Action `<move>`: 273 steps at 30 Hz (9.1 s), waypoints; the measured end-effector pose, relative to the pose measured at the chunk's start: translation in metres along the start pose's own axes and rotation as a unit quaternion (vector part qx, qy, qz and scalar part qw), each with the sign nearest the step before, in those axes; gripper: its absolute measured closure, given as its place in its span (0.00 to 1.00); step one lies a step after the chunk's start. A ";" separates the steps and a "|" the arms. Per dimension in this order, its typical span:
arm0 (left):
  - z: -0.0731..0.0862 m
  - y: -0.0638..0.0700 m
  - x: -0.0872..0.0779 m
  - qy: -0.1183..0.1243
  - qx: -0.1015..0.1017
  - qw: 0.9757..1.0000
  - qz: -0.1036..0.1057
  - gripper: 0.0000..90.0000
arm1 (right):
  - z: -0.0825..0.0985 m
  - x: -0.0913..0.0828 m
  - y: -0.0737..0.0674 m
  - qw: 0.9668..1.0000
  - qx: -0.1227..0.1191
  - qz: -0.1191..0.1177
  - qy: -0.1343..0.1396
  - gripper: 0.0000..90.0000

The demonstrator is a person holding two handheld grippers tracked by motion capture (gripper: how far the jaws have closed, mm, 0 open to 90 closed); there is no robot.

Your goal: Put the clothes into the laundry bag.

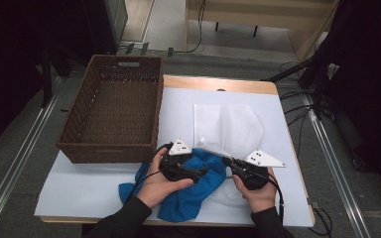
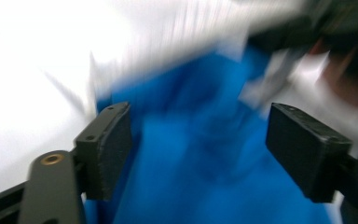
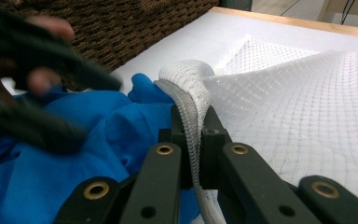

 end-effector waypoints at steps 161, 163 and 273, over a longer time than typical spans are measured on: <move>0.007 0.009 0.027 0.015 -0.020 1.000 -0.017 0.30 | -0.010 -0.016 0.013 0.999 0.031 0.015 0.038 0.99; 0.012 0.014 0.032 0.002 -0.014 1.000 -0.015 0.32 | -0.009 -0.014 0.012 0.999 0.028 0.015 0.033 0.99; 0.027 0.045 0.015 0.023 0.003 0.997 -0.067 0.87 | -0.008 -0.004 -0.014 1.000 0.008 -0.018 0.017 0.99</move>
Point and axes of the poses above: each handheld gripper's, and its own axes: x roughly forward along the jaws, z roughly out of its underside, y roughly to its right, the point moved 5 cm from there along x, roughly forward along the jaws, and after that the axes turned 5 degrees about -x, right-handed, at the moved point
